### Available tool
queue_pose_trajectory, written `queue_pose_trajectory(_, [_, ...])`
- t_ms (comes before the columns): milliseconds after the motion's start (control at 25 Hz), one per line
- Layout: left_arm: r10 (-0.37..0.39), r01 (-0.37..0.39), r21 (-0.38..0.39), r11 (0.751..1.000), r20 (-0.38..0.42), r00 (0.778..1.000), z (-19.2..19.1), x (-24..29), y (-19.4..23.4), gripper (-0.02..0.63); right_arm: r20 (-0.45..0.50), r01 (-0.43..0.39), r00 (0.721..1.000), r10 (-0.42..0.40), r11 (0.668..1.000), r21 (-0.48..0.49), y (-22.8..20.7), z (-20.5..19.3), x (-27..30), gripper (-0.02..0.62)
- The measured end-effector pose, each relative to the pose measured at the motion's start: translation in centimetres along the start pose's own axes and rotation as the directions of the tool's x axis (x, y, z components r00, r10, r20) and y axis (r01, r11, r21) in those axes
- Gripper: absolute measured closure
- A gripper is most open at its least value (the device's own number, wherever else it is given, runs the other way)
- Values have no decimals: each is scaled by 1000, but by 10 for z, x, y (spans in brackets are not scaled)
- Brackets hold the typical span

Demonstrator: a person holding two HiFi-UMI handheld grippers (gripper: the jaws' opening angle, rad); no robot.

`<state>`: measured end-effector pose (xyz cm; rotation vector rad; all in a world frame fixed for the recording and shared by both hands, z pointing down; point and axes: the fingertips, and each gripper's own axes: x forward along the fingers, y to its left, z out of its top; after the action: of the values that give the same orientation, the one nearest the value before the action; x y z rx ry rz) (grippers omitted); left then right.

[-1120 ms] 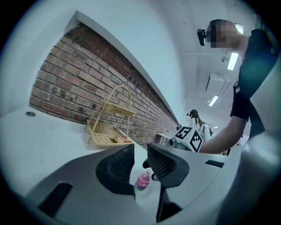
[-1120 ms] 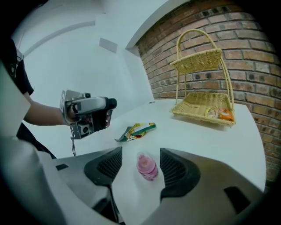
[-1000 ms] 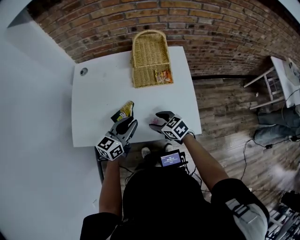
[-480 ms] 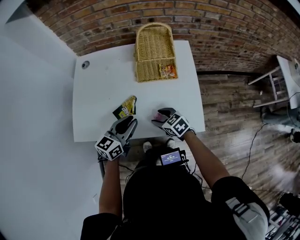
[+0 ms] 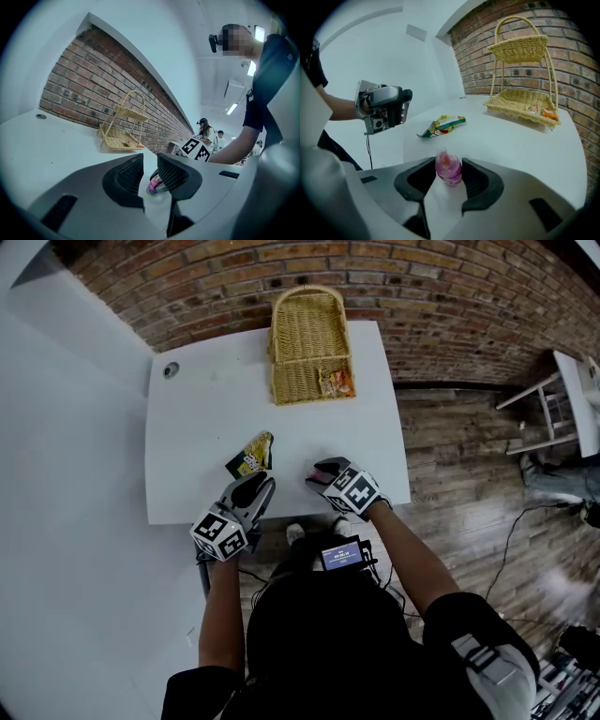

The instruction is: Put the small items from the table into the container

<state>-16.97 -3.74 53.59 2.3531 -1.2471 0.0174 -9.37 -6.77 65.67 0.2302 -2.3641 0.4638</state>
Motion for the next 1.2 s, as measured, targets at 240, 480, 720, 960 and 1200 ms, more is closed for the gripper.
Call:
queue_pose_trajectory(240, [5,-5,3,1000,3,1000,0,0,1,520,11,-3,1000,3,1000,-6,2,7,-4,416])
queue_pose_trajectory(480, [0,0,7,1000,13,1000,3,5,0,520,53,0,999,-1,1000,20,-3,22,-16,417])
queue_pose_trajectory(720, [5,-5,31,1000,2,1000,6,13,-1,520,67,22,998,-21,1000,-12,-4,35,-31,417])
queue_pose_trajectory(960, [-6,5,39,999,11,1000,14,23,-3,522,81,41,996,-40,999,-12,-10,43,-44,417])
queue_pose_trajectory(1200, [-14,14,41,999,11,1000,16,28,-4,522,82,50,995,-48,999,-23,-12,46,-49,417])
